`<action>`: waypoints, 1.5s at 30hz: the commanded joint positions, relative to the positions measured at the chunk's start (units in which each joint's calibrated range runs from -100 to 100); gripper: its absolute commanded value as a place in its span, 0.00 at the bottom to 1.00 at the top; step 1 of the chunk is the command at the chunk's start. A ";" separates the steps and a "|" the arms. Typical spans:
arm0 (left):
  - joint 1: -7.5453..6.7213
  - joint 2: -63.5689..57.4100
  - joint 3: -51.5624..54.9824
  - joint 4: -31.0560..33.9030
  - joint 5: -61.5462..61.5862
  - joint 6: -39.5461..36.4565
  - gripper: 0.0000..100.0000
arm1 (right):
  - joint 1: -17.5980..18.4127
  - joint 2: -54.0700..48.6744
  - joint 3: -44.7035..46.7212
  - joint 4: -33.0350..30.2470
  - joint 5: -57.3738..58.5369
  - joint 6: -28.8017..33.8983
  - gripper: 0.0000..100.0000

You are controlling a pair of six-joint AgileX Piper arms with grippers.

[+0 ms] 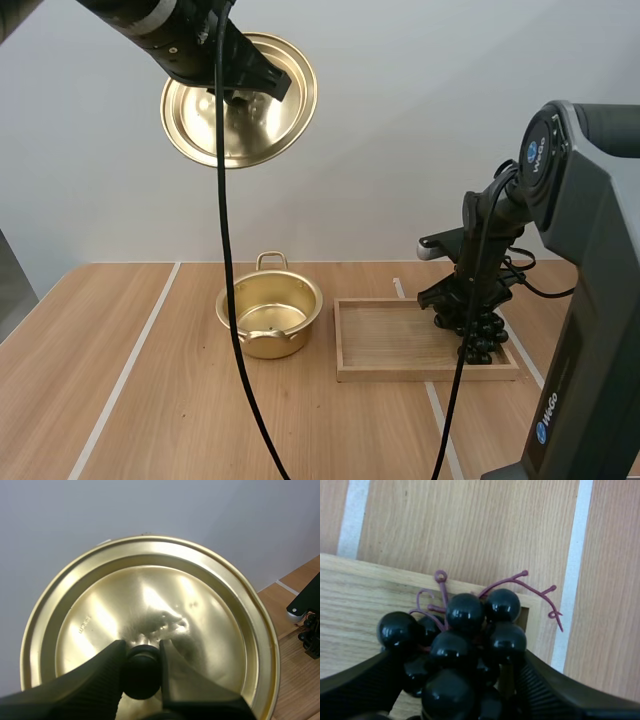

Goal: Open the pot, put the grape inside, and close it

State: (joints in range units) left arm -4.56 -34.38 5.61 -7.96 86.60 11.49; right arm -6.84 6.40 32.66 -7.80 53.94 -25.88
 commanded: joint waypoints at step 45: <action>-0.10 -1.07 -4.38 -2.48 -2.51 0.15 0.00 | -0.22 -19.29 -5.82 3.86 7.89 -0.83 0.00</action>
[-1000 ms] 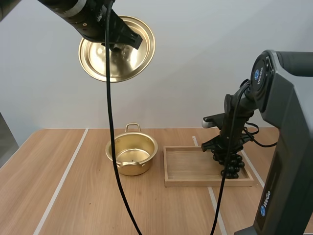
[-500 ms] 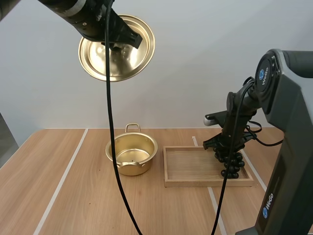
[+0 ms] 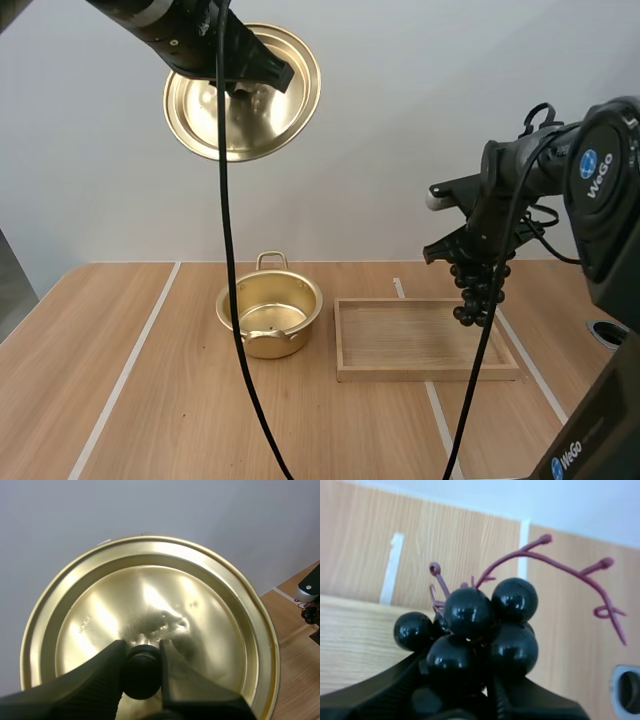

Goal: Open the pot, put the grape inside, and close it

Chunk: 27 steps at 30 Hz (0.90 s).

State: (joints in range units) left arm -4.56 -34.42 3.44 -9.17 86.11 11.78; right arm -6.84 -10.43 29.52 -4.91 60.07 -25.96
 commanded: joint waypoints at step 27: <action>-0.10 -9.04 -24.69 -1.27 1.33 -1.25 0.00 | 10.51 -4.71 -22.39 26.64 19.74 -12.06 0.00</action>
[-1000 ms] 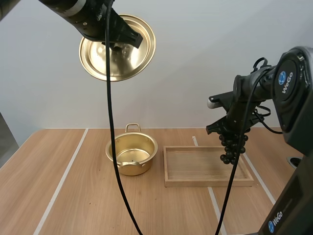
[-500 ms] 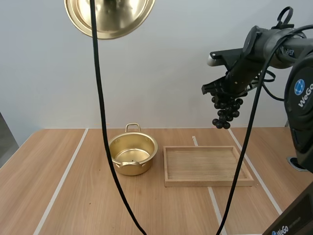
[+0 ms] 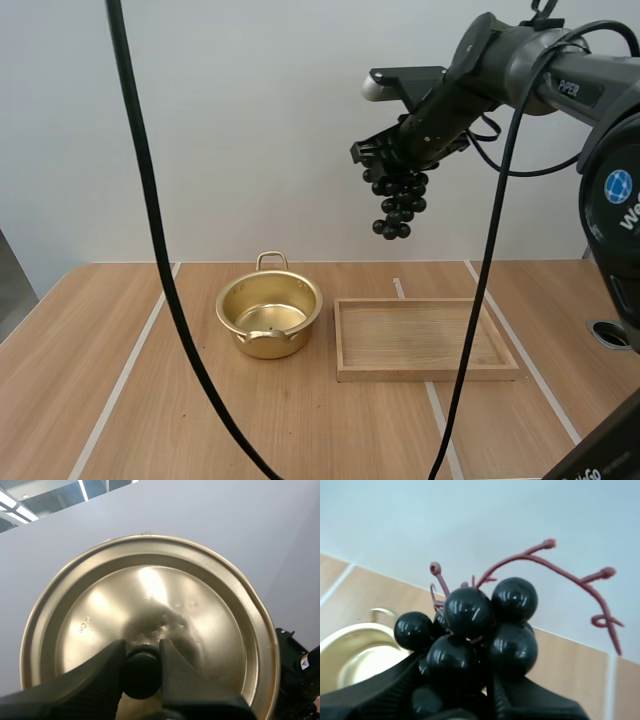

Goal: Open the pot, put the grape inside, and close it

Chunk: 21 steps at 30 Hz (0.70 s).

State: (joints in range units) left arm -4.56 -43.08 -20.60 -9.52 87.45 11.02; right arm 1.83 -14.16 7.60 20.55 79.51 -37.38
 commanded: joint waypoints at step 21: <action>-0.10 -0.95 -0.65 -0.92 1.88 -2.77 0.00 | 14.04 9.78 -0.47 2.85 -5.18 -2.22 0.00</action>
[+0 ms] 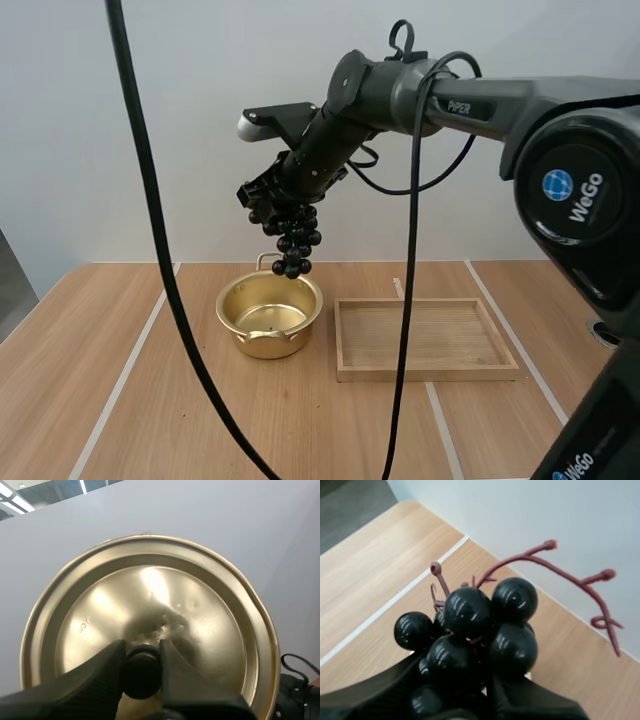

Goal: Open the pot, put the grape inside, and close it

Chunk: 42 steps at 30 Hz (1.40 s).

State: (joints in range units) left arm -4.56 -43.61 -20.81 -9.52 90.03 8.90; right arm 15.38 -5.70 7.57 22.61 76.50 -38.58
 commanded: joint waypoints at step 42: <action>-0.10 -0.31 -0.44 1.21 1.12 -0.66 0.00 | 2.08 20.51 -0.43 2.31 -20.74 -7.65 0.00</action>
State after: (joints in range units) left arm -4.56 -43.61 -20.81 -7.94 91.76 8.52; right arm 17.36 14.76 7.57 24.15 56.08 -45.59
